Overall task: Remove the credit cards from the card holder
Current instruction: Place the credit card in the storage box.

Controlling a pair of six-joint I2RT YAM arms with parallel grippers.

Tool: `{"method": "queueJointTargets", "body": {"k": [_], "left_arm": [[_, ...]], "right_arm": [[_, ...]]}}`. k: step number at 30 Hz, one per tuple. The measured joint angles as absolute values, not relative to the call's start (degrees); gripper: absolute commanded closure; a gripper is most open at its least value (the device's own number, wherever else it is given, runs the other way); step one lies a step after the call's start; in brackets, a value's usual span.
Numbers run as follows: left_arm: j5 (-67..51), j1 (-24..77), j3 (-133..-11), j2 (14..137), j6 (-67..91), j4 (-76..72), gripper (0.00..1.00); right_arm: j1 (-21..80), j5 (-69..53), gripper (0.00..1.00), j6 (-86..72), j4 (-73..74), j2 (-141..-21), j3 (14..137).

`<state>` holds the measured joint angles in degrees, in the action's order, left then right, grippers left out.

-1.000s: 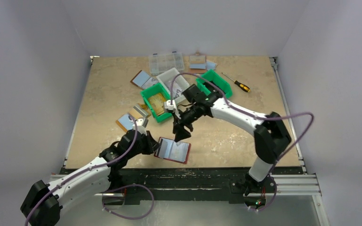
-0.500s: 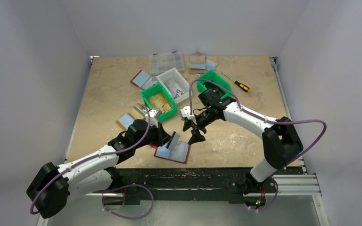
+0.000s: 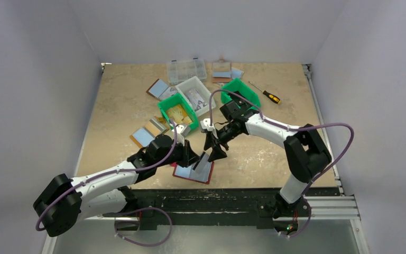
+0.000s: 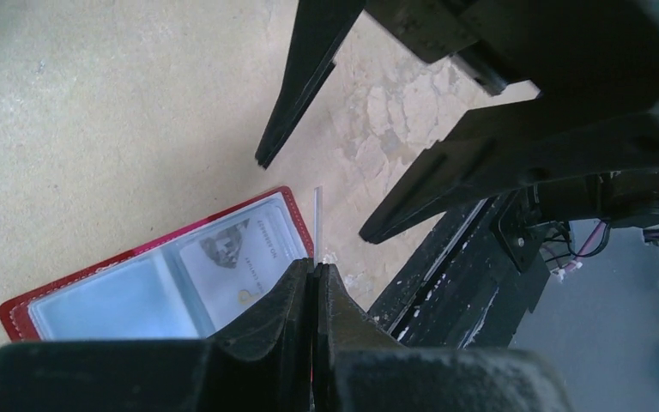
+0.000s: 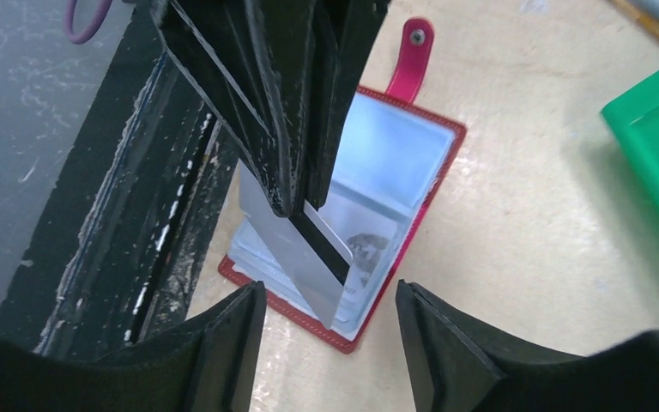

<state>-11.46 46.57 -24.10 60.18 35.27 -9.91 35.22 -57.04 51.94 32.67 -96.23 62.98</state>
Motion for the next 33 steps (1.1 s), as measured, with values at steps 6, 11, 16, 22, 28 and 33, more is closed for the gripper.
{"method": "queueJointTargets", "body": {"k": [6, 11, 16, 22, 28, 33], "left_arm": [[-11.55, 47.03, -24.32, 60.20, 35.24, -10.76, 1.00], [-11.73, 47.27, -24.32, 60.18, 34.79, -10.94, 0.87], [-8.95, 47.33, -25.93, 58.24, 34.44, -6.48, 0.35], [1.13, 47.13, -31.14, 49.32, 34.59, 5.13, 0.02], [4.47, 41.43, -41.12, 49.30, 30.20, 15.29, 0.01], [4.38, 34.22, -49.21, 55.44, 23.00, 19.57, 0.02]], "right_arm": [[35.22, -59.72, 0.73, 53.19, 36.67, -99.24, 63.70], [34.94, -61.54, 1.00, 55.68, 41.01, -100.97, 66.85], [34.85, -62.61, 1.00, 58.57, 45.06, -102.65, 68.99], [33.54, -57.91, 1.00, 60.25, 47.09, -100.97, 70.06], [30.70, -49.95, 1.00, 60.03, 45.98, -91.00, 70.32], [30.81, -39.13, 1.00, 61.06, 48.16, -86.85, 79.02]]}}
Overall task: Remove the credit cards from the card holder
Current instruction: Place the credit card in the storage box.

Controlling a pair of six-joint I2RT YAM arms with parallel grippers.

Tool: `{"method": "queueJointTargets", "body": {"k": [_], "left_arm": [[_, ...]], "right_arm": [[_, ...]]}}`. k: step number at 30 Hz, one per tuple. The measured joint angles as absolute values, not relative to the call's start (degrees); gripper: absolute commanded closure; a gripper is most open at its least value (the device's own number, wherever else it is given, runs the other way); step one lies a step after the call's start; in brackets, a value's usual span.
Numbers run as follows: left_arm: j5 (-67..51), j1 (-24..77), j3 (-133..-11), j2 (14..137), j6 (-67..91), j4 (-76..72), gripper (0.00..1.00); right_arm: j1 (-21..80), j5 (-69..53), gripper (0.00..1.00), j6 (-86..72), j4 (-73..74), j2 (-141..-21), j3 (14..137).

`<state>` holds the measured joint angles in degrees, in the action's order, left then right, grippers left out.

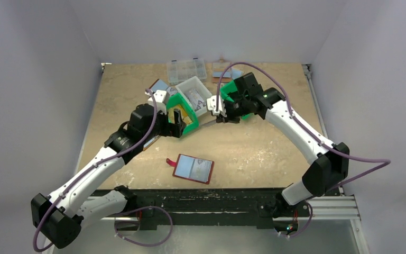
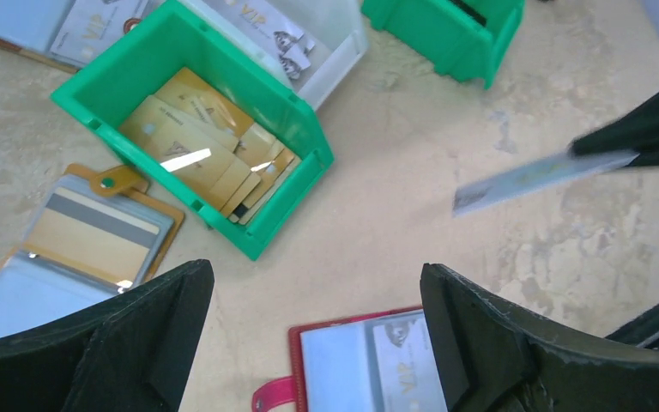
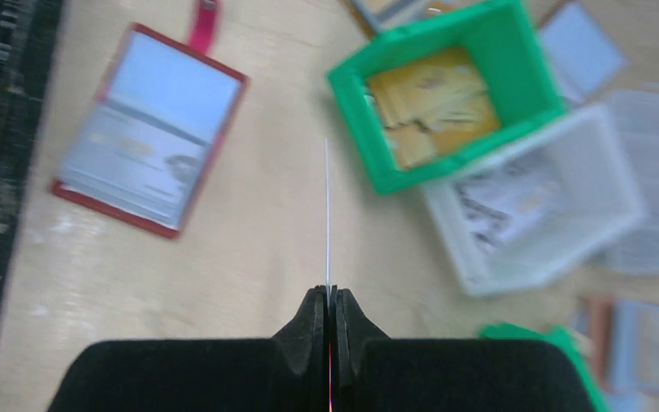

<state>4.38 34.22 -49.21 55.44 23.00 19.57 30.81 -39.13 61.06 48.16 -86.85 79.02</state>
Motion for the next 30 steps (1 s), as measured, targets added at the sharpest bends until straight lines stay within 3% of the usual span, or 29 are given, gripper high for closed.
{"method": "queueJointTargets", "body": {"k": [6, 11, 30], "left_arm": [[7.55, 33.41, -50.33, 57.06, 17.43, 24.05, 0.01], [12.21, 33.10, -43.92, 48.47, 15.03, 24.34, 0.00], [13.65, 30.17, -42.52, 48.23, 13.63, 24.95, 0.02]], "right_arm": [[30.83, -26.83, 1.00, 63.31, 49.65, -88.18, 93.54], [30.79, -19.70, 1.00, 65.87, 48.99, -90.17, 100.01], [30.79, -7.53, 1.00, 72.93, 40.40, -103.37, 103.96]]}}
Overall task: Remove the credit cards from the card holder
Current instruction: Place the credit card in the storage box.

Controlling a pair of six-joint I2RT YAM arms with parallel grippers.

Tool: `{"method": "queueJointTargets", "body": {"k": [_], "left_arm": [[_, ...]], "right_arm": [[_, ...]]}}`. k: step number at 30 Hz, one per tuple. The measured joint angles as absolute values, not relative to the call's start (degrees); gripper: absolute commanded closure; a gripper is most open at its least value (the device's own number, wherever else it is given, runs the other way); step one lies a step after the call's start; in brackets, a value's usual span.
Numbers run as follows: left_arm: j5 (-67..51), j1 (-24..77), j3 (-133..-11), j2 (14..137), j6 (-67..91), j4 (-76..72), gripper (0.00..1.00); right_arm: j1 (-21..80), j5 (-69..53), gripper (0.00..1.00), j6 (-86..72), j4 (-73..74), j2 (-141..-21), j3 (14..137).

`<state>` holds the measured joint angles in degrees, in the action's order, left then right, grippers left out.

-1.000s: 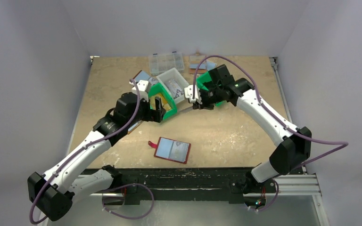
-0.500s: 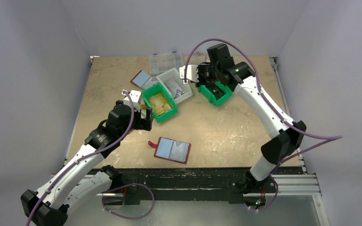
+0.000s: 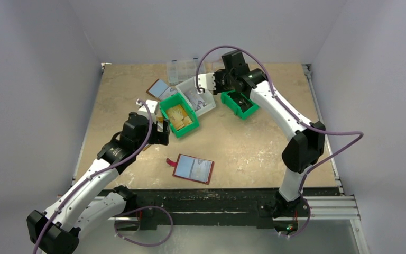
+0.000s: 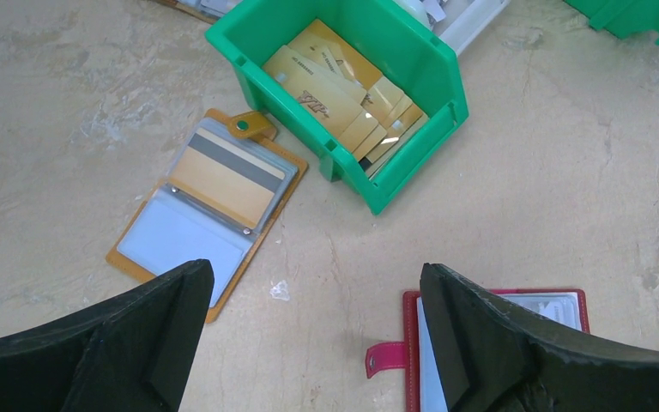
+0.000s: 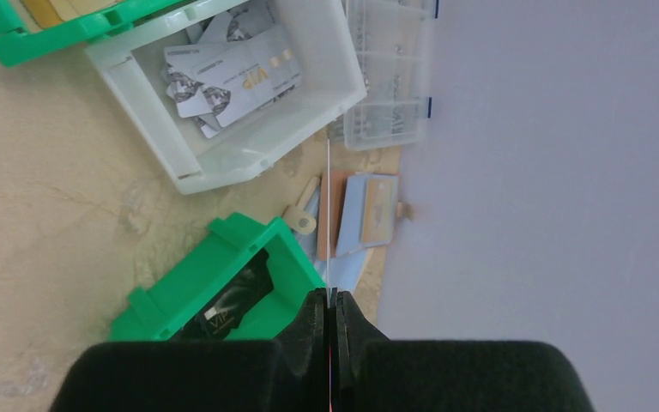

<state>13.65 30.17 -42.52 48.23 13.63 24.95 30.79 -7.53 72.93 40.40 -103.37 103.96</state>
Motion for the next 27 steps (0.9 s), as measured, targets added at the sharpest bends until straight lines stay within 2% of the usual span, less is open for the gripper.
{"method": "queueJointTargets", "body": {"k": [18, 27], "left_arm": [[14.00, 27.83, -42.52, 48.18, 12.84, 24.93, 0.02], [13.91, 26.61, -42.52, 48.21, 12.84, 24.93, 0.02]], "right_arm": [[34.94, -4.34, 1.00, 73.49, 33.74, -120.99, 111.63], [35.62, -2.90, 1.00, 73.43, 29.82, -125.34, 112.92]]}}
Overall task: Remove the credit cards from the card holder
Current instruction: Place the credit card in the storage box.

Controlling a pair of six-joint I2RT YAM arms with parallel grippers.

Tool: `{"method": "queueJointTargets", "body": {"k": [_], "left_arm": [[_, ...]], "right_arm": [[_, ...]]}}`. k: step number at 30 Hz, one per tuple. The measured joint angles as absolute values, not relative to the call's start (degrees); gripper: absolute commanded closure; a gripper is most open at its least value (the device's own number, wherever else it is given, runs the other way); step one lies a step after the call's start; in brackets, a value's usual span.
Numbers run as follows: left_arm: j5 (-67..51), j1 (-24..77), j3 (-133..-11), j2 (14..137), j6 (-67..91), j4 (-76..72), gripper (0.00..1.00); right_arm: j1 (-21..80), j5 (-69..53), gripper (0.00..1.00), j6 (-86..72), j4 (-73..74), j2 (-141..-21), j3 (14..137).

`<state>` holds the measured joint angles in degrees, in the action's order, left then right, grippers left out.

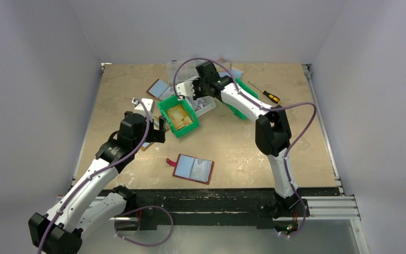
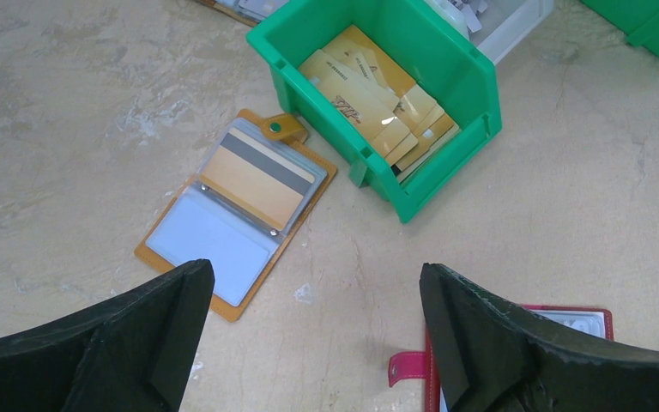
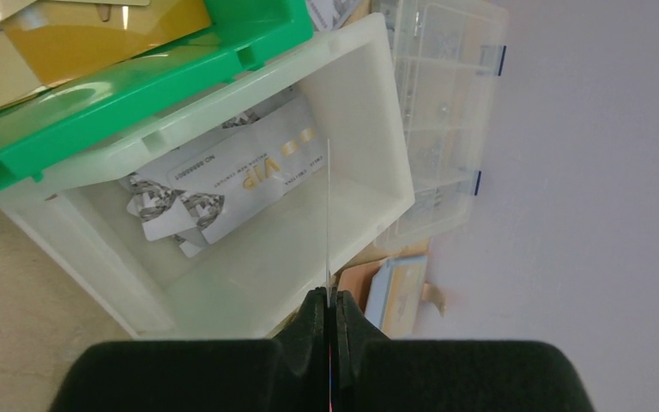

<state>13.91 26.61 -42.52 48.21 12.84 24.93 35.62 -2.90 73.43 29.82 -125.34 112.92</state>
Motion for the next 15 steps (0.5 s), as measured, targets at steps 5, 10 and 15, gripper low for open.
{"method": "queueJointTargets", "body": {"k": [5, 10, 15], "left_arm": [[13.89, 26.09, -42.52, 48.21, 12.84, 24.93, 0.02], [13.89, 25.80, -42.52, 48.21, 12.84, 24.93, 0.02], [13.89, 25.43, -42.52, 48.21, 12.84, 24.91, 0.02]], "right_arm": [[35.64, -1.87, 1.00, 73.30, 26.94, -127.04, 113.58], [36.01, -0.51, 1.00, 73.30, 24.12, -129.21, 113.67], [36.38, 0.64, 0.80, 73.12, 22.28, -131.41, 113.67]]}}
